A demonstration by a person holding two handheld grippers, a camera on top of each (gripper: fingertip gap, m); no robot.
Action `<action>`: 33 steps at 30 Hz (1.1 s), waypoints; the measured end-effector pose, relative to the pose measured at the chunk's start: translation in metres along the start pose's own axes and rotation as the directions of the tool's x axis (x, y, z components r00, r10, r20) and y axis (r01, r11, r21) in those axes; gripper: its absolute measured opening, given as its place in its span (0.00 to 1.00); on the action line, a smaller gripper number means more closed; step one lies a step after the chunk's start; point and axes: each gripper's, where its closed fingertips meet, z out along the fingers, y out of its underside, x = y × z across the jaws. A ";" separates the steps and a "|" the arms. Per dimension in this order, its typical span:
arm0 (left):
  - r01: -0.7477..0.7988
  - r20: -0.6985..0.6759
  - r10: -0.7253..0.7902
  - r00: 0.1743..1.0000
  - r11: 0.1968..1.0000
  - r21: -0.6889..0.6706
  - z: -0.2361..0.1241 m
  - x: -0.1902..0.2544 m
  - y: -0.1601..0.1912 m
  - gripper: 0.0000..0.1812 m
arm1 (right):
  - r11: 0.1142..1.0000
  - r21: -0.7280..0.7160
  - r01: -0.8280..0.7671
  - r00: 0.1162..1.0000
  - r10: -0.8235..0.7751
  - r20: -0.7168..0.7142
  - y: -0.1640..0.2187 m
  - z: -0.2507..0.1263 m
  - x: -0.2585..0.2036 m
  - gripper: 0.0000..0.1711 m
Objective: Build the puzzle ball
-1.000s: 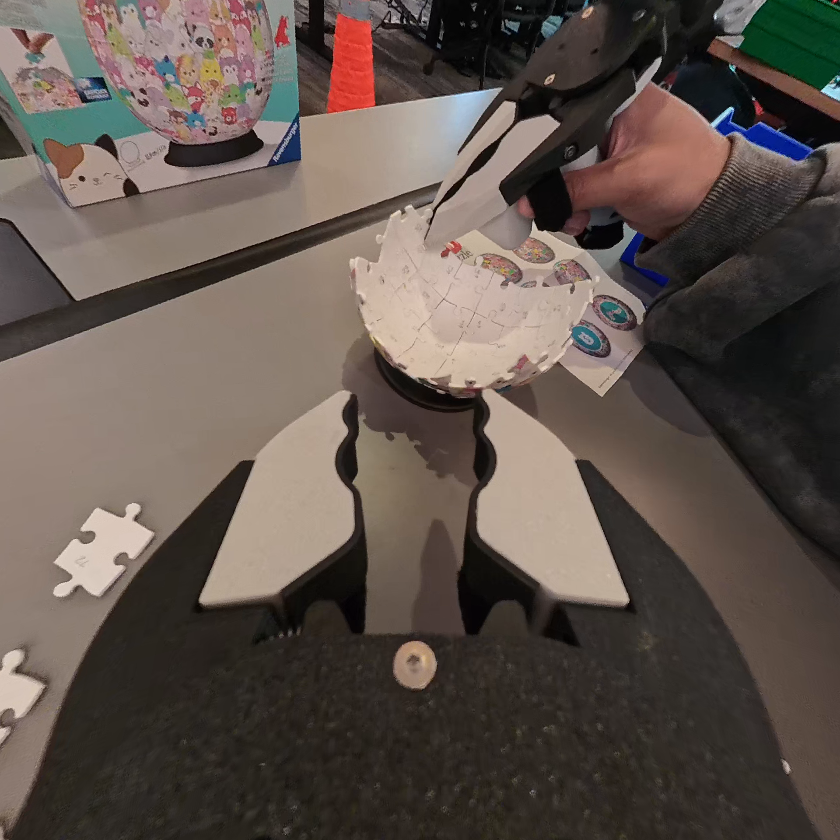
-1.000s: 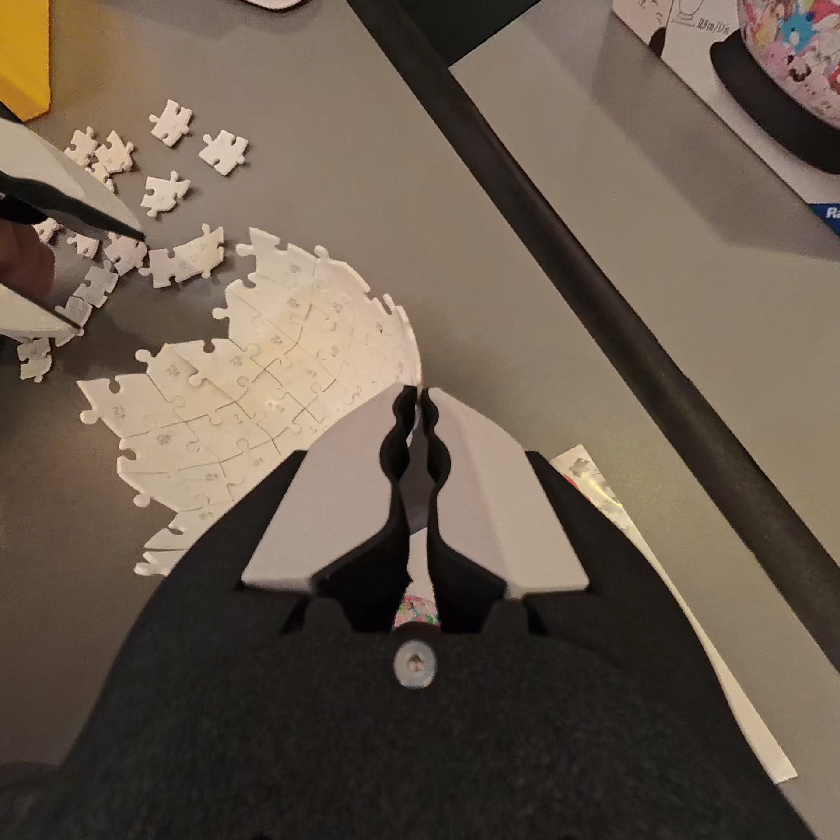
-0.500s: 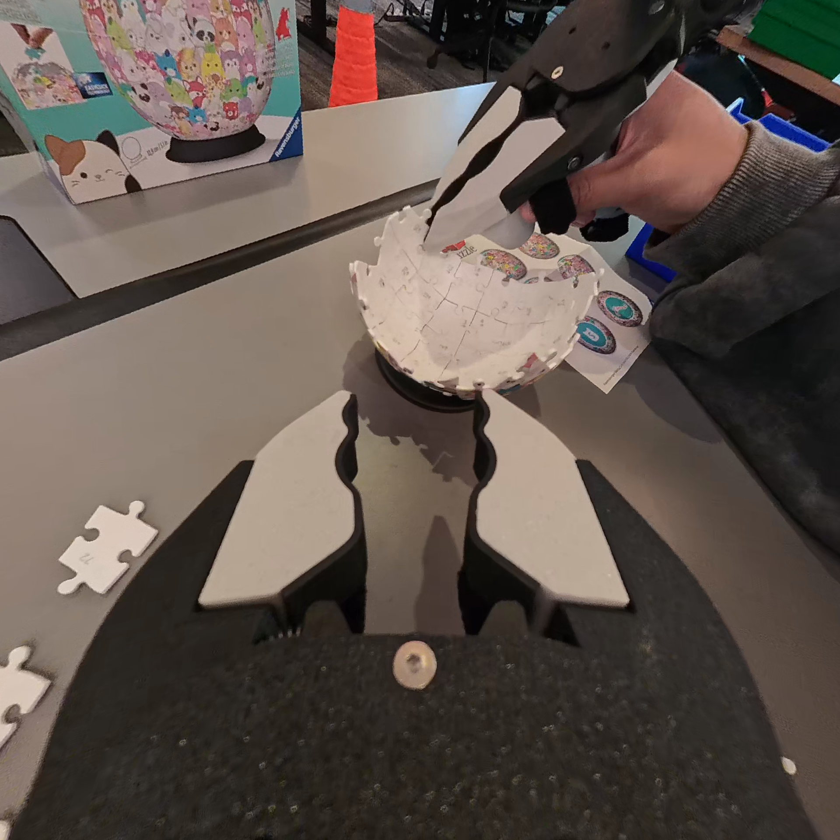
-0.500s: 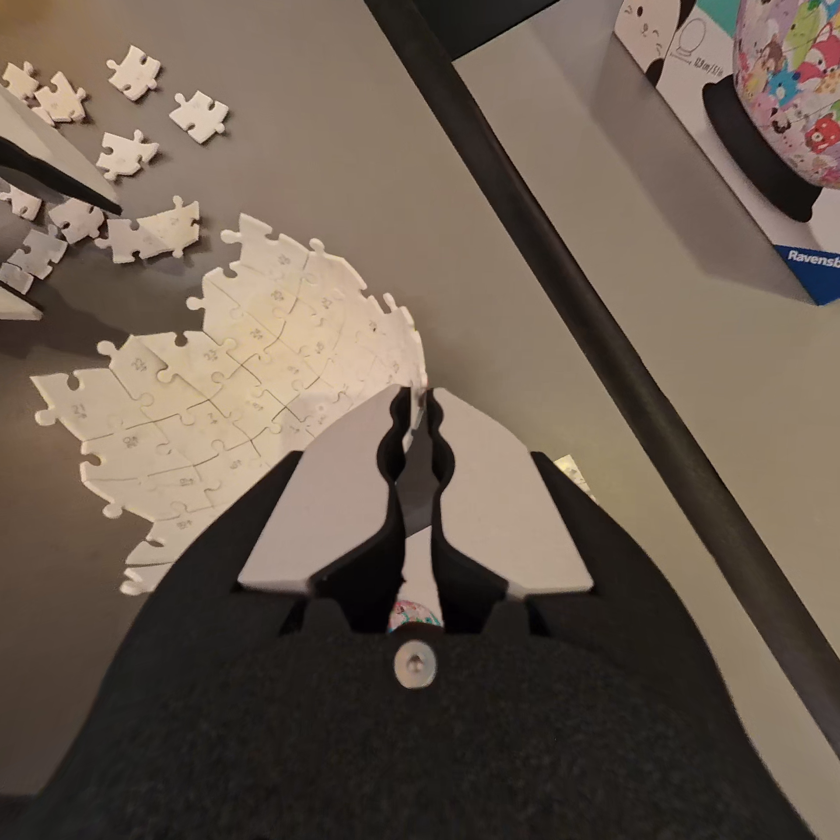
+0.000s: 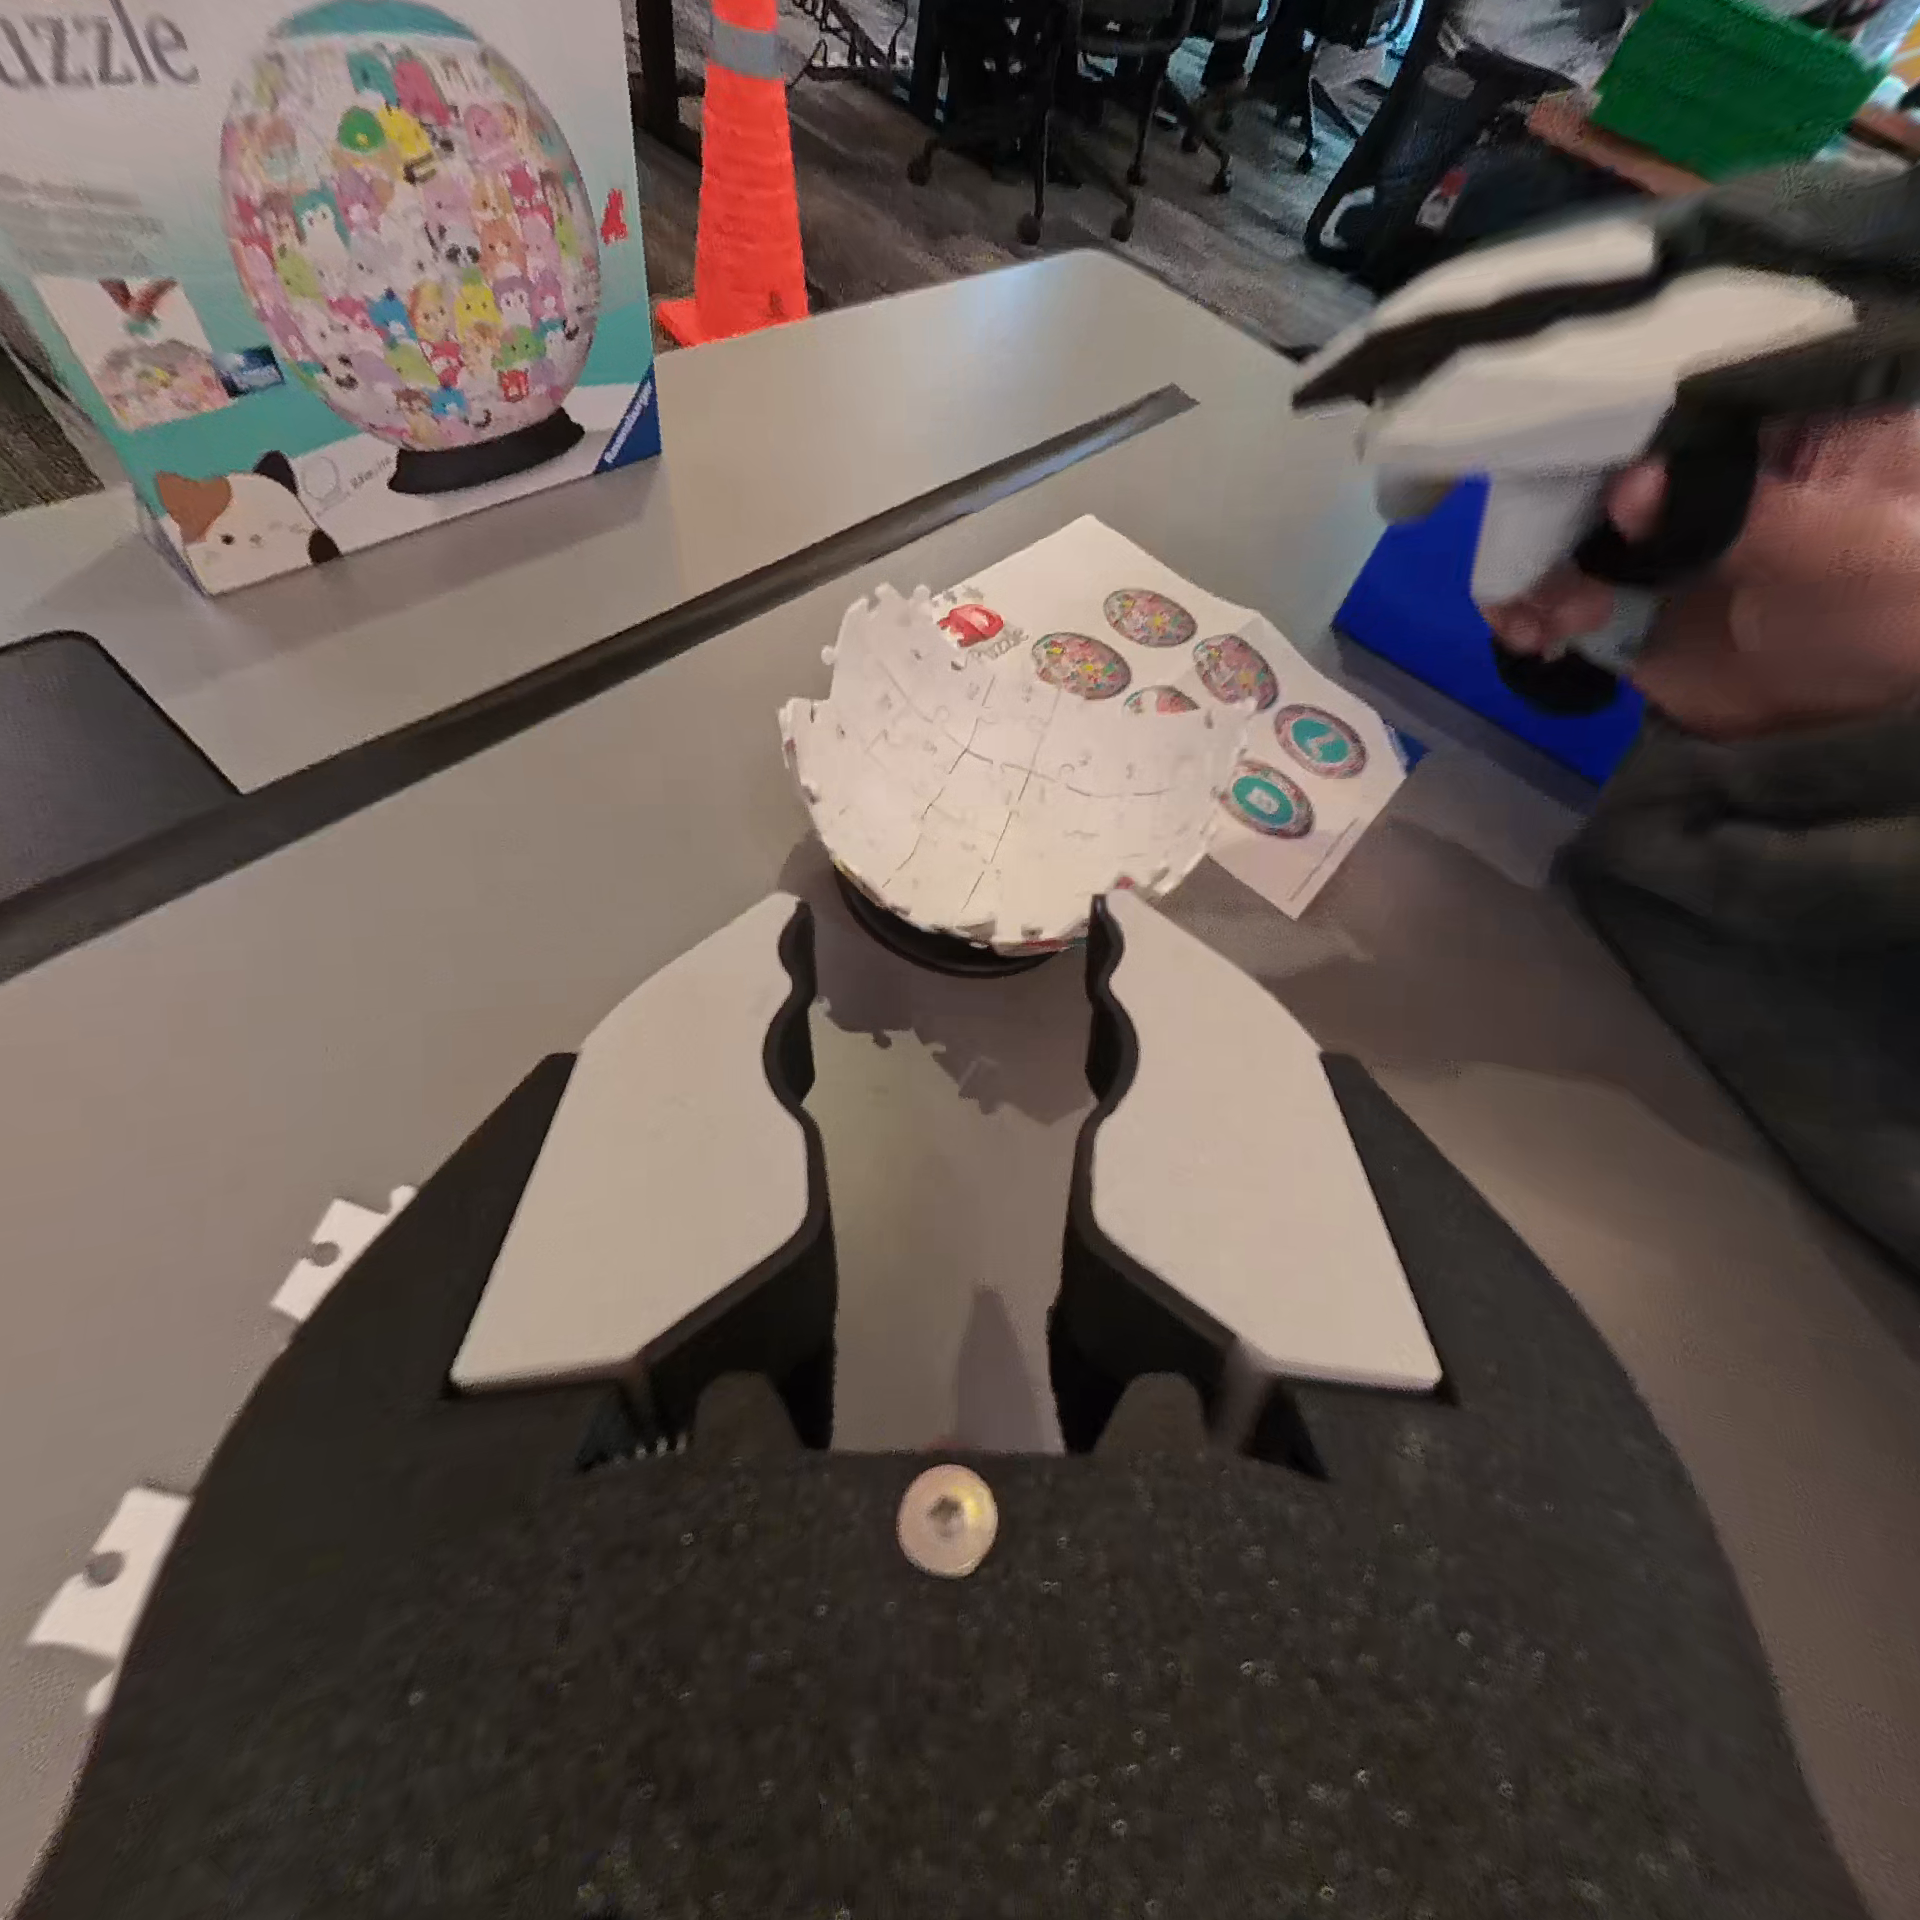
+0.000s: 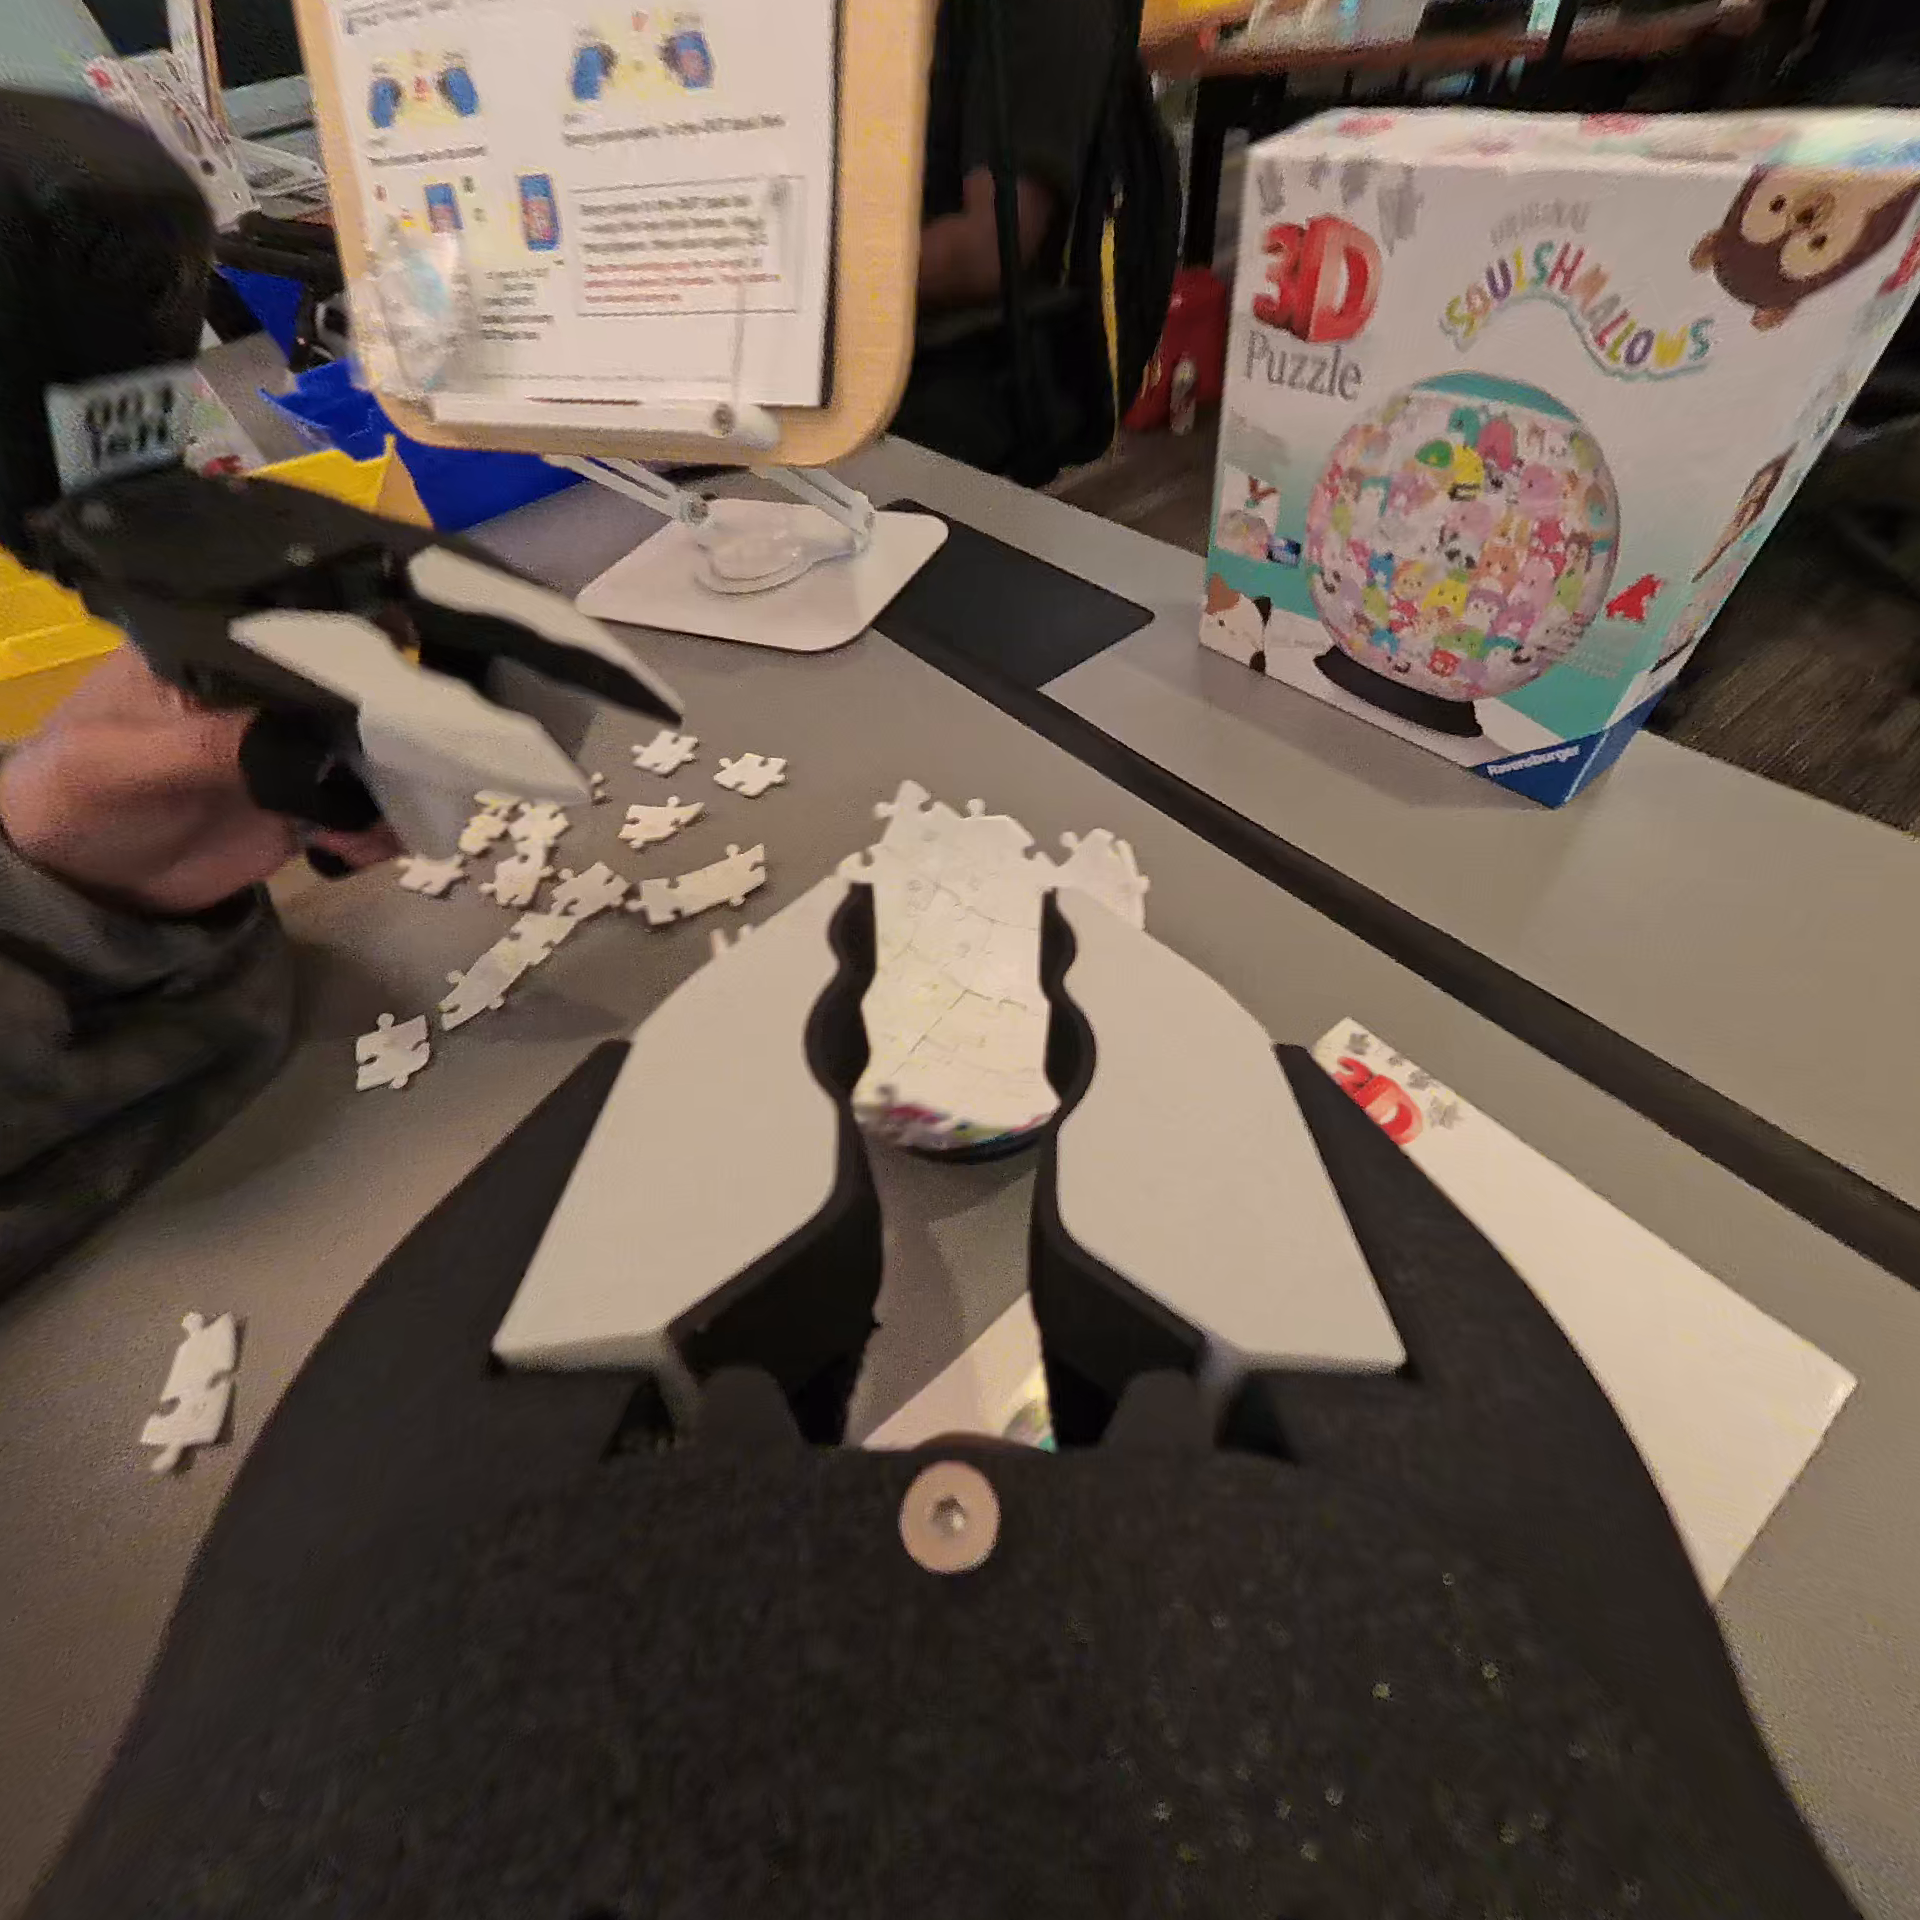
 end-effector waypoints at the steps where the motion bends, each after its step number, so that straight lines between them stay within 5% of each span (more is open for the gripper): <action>1: -0.001 -0.008 0.001 1.000 1.000 0.004 -0.006 0.004 -0.007 0.28 | 0.999 0.013 0.029 0.999 -0.028 -0.019 0.004 -0.006 -0.009 0.18; 6: -0.134 0.031 0.136 0.990 0.990 -0.046 -0.048 0.032 -0.032 0.30 | 0.996 0.027 0.087 0.996 -0.087 0.011 0.035 -0.028 -0.077 0.18; 9: -0.188 -0.016 0.187 0.982 0.974 -0.123 -0.080 0.066 -0.025 0.29 | 0.996 -0.043 0.080 0.978 -0.070 0.195 0.068 -0.040 -0.139 0.20; 17: -0.211 -0.052 0.205 0.977 0.936 -0.281 -0.151 0.176 0.079 0.28 | 0.972 -0.173 0.162 0.900 -0.073 0.431 0.155 -0.095 -0.264 0.21; 20: -0.141 -0.127 0.106 0.986 0.939 -0.314 -0.149 0.228 0.140 0.26 | 0.955 -0.210 0.208 0.888 -0.094 0.451 0.175 -0.106 -0.284 0.21; 24: -0.132 -0.036 0.129 0.991 0.908 -0.398 -0.138 0.248 0.215 0.24 | 0.934 -0.223 0.280 0.893 -0.168 0.419 0.183 -0.109 -0.284 0.20; 28: -0.148 0.012 0.169 0.986 0.893 -0.425 -0.134 0.256 0.237 0.30 | 0.936 -0.236 0.261 0.896 -0.144 0.421 0.184 -0.112 -0.285 0.18; 33: -0.128 0.055 0.173 0.983 0.873 -0.470 -0.133 0.250 0.249 0.26 | 0.925 -0.259 0.279 0.898 -0.155 0.412 0.191 -0.109 -0.289 0.18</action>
